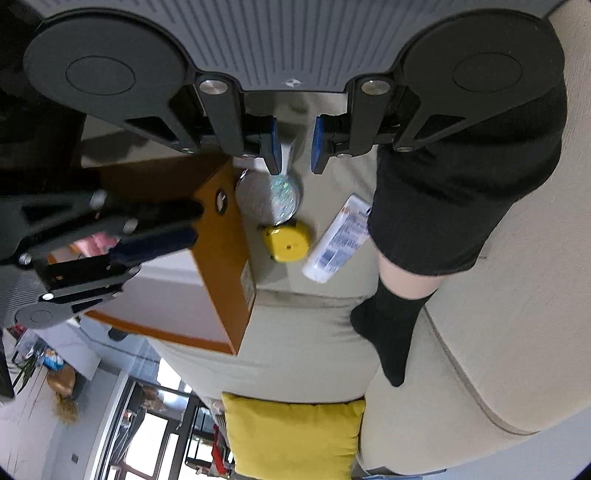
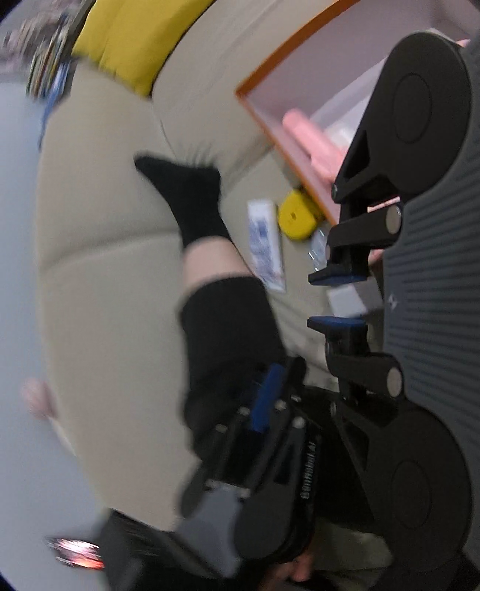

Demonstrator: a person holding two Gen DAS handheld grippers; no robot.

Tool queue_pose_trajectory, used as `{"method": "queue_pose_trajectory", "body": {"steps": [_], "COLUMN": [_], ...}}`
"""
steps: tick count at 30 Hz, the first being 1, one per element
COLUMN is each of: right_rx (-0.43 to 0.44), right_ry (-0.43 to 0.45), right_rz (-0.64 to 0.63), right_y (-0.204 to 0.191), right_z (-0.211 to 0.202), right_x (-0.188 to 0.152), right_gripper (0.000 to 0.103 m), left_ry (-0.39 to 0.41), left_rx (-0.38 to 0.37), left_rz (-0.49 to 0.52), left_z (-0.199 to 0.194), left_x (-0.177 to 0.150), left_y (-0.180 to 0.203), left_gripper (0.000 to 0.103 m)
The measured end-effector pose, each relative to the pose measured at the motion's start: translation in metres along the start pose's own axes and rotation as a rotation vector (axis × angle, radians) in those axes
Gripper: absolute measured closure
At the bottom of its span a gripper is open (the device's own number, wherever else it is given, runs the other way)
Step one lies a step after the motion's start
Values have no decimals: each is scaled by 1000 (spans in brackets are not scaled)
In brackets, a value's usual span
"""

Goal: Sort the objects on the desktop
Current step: 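Move the right tool back to the sofa and grasp the white charger, then carry the white charger into the orange box with the right tool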

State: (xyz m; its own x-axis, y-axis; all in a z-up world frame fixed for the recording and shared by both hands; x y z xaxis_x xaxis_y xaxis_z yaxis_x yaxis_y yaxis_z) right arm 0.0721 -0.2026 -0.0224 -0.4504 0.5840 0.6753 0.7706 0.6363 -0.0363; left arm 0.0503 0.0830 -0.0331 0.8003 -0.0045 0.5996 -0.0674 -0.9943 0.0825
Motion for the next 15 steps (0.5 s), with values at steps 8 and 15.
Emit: {"method": "queue_pose_trajectory", "body": {"steps": [8, 15], "right_rx": [-66, -107], "right_ry": [-235, -411], "right_rz": [-307, -457], "right_y": [-39, -45], "right_z": [68, 116], "right_x": [3, -1], "right_gripper": [67, 65], "left_ry": [-12, -12], "left_rx": [56, 33], "left_rz": [-22, -36], "left_z": [1, 3], "left_x": [-12, -15], "left_y": [-16, -28], "left_gripper": [85, 85]}}
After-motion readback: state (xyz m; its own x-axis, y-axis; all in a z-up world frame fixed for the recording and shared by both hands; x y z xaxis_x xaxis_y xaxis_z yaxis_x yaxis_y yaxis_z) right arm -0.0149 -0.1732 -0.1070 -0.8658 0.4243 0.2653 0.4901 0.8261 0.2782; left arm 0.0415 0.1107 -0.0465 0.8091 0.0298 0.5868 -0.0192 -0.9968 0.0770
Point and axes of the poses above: each gripper's, at about its wrist camera, not at the fingertips, and z roughly the way its jaws point, y to its right, x to its top, the point moved 1 cm from there along z, roughly the way its jaws point, and after that the axes turned 1 degree about y, right-handed, at the moved point
